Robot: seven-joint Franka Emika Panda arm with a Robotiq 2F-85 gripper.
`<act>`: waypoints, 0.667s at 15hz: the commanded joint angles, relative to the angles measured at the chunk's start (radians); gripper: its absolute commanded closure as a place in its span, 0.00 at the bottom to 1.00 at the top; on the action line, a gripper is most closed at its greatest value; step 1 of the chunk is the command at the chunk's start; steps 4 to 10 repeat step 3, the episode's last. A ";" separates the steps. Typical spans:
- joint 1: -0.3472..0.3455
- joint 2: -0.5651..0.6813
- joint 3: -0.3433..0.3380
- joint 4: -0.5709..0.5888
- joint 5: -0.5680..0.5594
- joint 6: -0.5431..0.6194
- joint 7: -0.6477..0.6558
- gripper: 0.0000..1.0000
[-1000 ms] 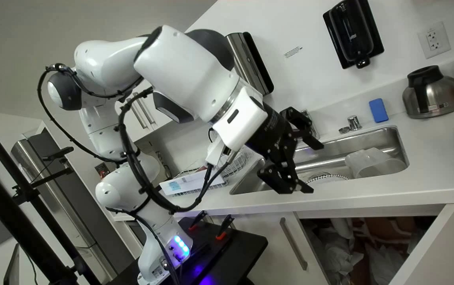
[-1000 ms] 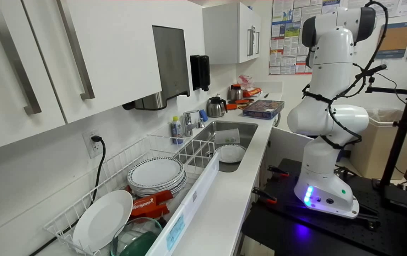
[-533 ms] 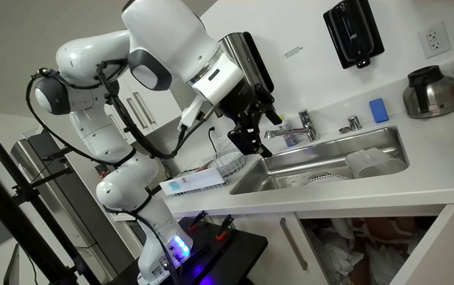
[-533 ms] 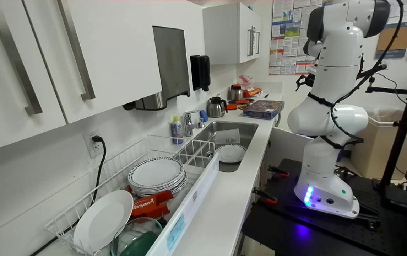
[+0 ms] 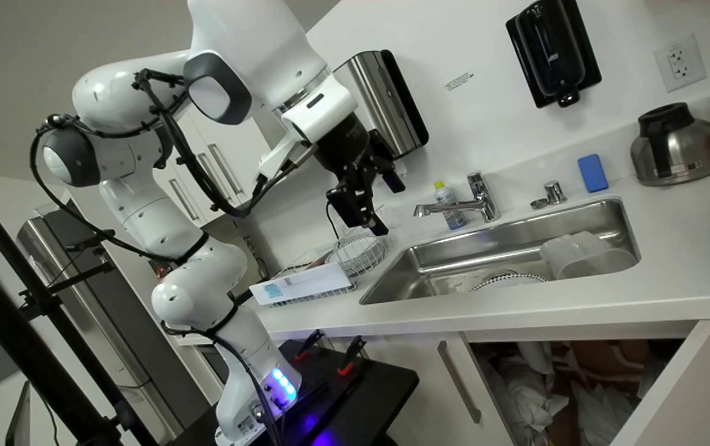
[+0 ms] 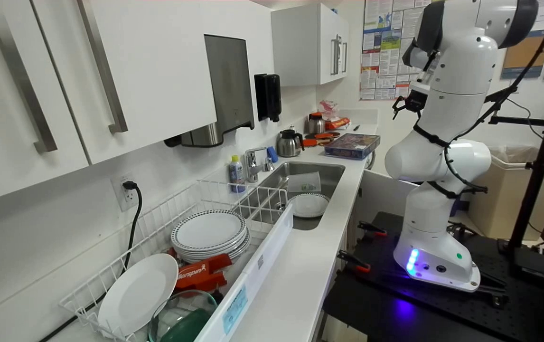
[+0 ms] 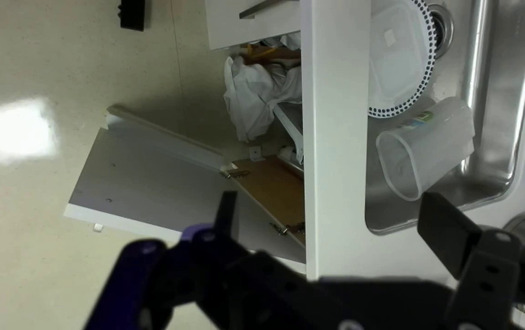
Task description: Open the bottom cabinet to your right
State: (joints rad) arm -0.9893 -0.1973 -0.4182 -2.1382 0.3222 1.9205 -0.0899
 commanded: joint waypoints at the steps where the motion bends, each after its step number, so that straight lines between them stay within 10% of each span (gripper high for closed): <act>1: 0.034 -0.007 -0.030 -0.003 -0.008 0.000 0.006 0.00; 10: 0.034 -0.009 -0.031 -0.005 -0.009 0.000 0.006 0.00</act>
